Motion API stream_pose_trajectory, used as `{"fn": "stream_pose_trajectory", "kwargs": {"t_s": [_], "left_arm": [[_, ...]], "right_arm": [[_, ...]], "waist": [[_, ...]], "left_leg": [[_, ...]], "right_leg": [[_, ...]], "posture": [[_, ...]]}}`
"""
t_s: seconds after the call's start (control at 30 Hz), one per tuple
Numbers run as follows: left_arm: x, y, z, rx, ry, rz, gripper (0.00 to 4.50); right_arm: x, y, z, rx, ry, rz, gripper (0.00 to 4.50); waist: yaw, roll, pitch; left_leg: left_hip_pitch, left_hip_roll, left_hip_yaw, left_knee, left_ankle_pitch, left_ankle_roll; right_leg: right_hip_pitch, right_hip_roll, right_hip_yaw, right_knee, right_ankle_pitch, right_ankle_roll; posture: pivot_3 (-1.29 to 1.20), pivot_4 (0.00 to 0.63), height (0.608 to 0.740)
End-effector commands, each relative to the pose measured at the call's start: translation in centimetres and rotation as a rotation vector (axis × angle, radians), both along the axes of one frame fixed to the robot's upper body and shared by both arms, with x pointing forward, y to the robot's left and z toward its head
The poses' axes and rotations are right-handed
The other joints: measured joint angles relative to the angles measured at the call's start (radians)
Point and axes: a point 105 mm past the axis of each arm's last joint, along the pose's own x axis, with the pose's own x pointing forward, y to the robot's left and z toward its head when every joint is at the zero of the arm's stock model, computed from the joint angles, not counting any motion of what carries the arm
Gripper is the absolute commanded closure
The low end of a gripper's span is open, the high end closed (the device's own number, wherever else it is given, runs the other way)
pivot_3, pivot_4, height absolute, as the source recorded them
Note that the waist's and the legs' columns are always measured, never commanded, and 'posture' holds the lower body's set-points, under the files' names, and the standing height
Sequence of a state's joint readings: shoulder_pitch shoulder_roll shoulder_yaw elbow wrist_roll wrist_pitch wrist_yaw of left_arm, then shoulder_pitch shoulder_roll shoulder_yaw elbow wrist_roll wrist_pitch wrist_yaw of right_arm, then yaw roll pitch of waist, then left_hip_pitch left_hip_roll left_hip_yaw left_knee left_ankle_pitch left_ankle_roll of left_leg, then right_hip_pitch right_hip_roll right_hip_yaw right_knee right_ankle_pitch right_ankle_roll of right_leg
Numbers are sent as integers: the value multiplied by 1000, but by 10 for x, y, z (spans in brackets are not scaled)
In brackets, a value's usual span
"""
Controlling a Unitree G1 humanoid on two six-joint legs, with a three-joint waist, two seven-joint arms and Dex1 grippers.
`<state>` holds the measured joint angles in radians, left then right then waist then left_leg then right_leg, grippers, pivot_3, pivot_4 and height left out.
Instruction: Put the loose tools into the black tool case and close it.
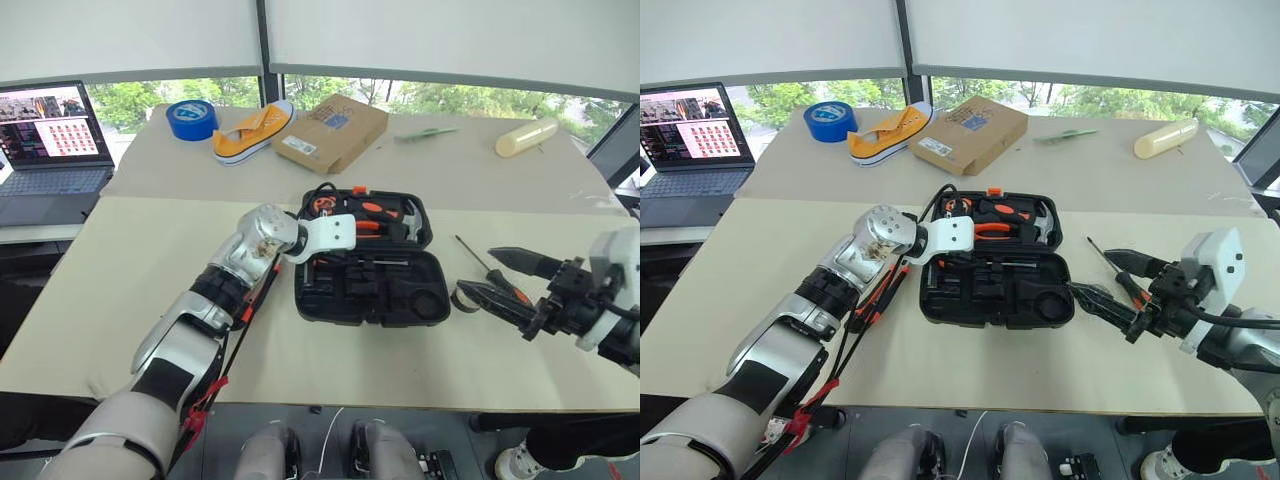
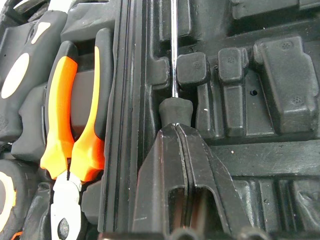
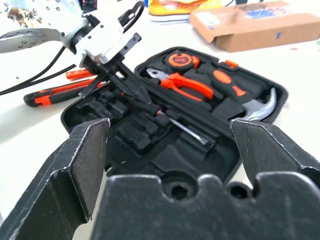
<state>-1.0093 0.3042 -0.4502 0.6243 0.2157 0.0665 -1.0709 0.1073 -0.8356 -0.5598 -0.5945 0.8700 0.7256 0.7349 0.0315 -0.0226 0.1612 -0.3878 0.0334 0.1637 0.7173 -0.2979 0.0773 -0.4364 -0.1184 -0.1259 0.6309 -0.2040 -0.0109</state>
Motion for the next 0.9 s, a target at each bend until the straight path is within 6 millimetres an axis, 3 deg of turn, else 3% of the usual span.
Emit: {"fn": "stream_pose_trajectory", "kwargs": {"t_s": [0.03, 0.13, 0.17, 0.27, 0.47, 0.67, 0.9], "left_arm": [[4, 14, 10, -110, 58, 68, 4471], [-9, 28, 40, -322, 186, 63, 3780], [-17, 34, 47, -372, 230, 38, 3364], [-61, 70, 78, -530, 377, -66, 2323], [-120, 117, 82, -502, 409, -6, 178], [-146, 135, 92, -559, 447, 64, 60], [-145, 125, 93, -591, 382, 100, 60]], "right_arm": [[0, -15, -4, -66, -21, -83, 0], [-3, -38, -13, -101, 2, -183, 0], [-6, -43, -14, -96, 12, -199, 0], [-21, -64, -15, -57, 45, -253, 0], [-43, -108, -10, -67, 87, -360, 0], [-39, -119, -15, -93, 140, -346, 0], [7, -113, -41, -121, 167, -312, 0]], "waist": [[-1, 0, 0], [-10, 0, 0], [-16, 0, 0], [-27, 1, 0], [-23, 3, 0], [-12, 3, 0], [-20, 3, -1]], "left_leg": [[0, 0, 0, 0, 0, 0], [-2, 0, 1, 0, 0, 0], [-2, 0, 1, 0, 0, 0], [-2, 1, 1, -2, 1, -2], [4, 2, 1, -3, 1, -3], [4, 2, -3, -2, -1, -2], [7, 1, -3, -3, 0, -3]], "right_leg": [[0, 0, 0, 0, 0, 0], [-3, 0, 0, 1, 0, 0], [-4, 1, 0, 1, 0, 0], [-5, 2, 0, 1, 0, 0], [1, 2, 3, 0, -5, 8], [4, 2, 7, -1, -5, 8], [6, 3, 9, -1, -5, 7]], "posture": [[0, 150, 731], [0, 150, 731], [0, 150, 731], [0, 150, 731], [0, 150, 731], [0, 150, 731], [0, 150, 731]]}}
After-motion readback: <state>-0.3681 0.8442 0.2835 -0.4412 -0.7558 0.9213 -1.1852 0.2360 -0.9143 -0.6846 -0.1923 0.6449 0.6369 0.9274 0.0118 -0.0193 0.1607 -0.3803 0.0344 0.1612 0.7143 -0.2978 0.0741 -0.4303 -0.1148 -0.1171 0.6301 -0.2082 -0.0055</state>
